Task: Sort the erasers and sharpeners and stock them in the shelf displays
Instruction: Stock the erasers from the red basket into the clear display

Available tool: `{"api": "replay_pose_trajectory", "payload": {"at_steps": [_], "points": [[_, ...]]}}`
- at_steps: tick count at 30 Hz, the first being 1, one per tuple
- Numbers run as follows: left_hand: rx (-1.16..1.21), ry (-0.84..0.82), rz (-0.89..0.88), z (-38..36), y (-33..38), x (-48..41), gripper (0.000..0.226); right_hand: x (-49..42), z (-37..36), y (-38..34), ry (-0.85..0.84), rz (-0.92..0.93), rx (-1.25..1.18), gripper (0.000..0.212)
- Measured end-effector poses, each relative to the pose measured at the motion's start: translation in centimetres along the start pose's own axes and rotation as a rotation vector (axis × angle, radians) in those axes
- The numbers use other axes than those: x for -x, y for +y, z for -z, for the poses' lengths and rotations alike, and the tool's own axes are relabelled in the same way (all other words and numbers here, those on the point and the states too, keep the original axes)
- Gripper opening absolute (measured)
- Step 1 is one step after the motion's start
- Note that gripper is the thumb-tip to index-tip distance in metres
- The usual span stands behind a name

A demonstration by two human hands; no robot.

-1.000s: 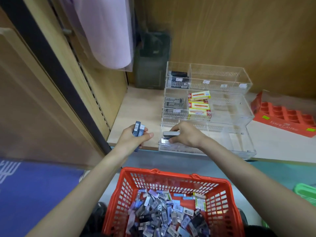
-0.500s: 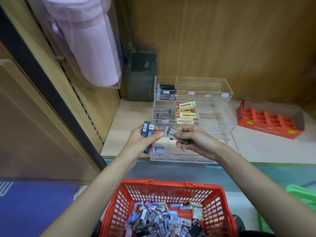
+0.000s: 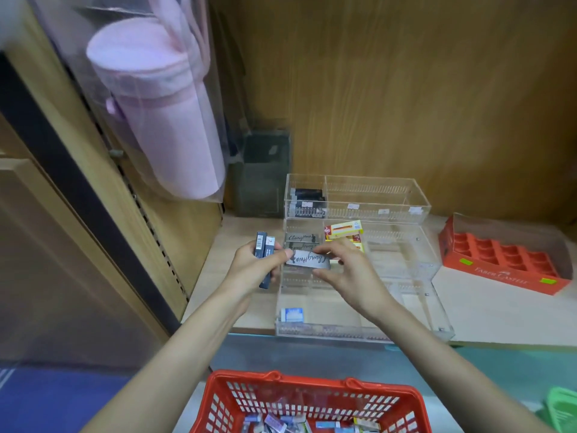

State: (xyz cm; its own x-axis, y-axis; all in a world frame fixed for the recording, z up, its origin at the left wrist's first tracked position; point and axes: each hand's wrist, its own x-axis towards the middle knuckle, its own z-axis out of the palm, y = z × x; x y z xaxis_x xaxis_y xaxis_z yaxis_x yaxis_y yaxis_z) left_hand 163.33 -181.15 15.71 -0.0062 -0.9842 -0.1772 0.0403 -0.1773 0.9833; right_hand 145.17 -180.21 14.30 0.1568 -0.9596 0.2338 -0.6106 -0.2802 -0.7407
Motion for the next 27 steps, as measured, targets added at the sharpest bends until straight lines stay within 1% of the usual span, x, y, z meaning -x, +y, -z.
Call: {"api": "replay_pose_trajectory", "payload": {"at_steps": [2,4,7,10,13,15,17,19,20,21,22,23,25,27], "points": [[-0.030,0.021,-0.012,-0.1,0.4,-1.1,0.015,-1.8,0.0,0.4,0.073,0.024,0.187,0.033],[-0.044,0.064,-0.003,0.0,0.3,-2.2,0.019,-3.9,-0.2,0.6,0.138,-0.012,0.303,0.031],[-0.010,0.072,0.024,0.6,-0.6,-3.3,0.020,-6.4,-1.5,1.1,0.104,-0.037,0.471,0.025],[0.040,0.025,0.039,1.1,-1.9,-3.6,0.010,-7.5,-2.9,1.7,0.082,-0.041,0.524,0.014],[0.050,-0.005,0.053,1.6,-2.7,-3.7,0.012,-7.8,-3.6,2.3,0.110,-0.035,0.544,0.007],[0.007,-0.058,0.017,2.0,-3.0,-3.6,0.010,-8.0,-3.8,2.4,0.131,-0.030,0.579,0.007],[-0.022,-0.094,-0.035,2.3,-3.0,-3.2,0.013,-8.3,-3.7,2.2,0.096,-0.025,0.665,0.012],[-0.038,-0.065,-0.074,2.5,-2.8,-2.8,0.016,-8.3,-3.4,1.6,0.036,-0.015,0.710,0.017],[-0.053,-0.045,-0.090,2.5,-2.6,-2.6,0.017,-8.0,-3.3,1.1,0.036,0.003,0.664,0.018],[-0.077,-0.034,-0.105,2.4,-2.4,-2.4,0.018,-7.4,-3.2,0.5,0.053,0.024,0.549,0.018],[-0.104,-0.038,-0.116,2.4,-2.1,-2.3,0.019,-6.7,-3.0,-0.3,0.049,0.028,0.372,0.018],[-0.133,-0.050,-0.125,2.3,-1.9,-2.1,0.020,-6.0,-2.8,-1.1,0.001,0.004,0.164,0.017],[-0.180,-0.079,-0.142,2.1,-1.4,-1.8,0.020,-4.6,-2.3,-2.4,-0.163,-0.105,-0.221,0.019],[-0.203,-0.108,-0.151,1.8,-1.0,-1.4,0.021,-3.6,-1.8,-3.0,-0.253,-0.216,-0.434,0.025]]}}
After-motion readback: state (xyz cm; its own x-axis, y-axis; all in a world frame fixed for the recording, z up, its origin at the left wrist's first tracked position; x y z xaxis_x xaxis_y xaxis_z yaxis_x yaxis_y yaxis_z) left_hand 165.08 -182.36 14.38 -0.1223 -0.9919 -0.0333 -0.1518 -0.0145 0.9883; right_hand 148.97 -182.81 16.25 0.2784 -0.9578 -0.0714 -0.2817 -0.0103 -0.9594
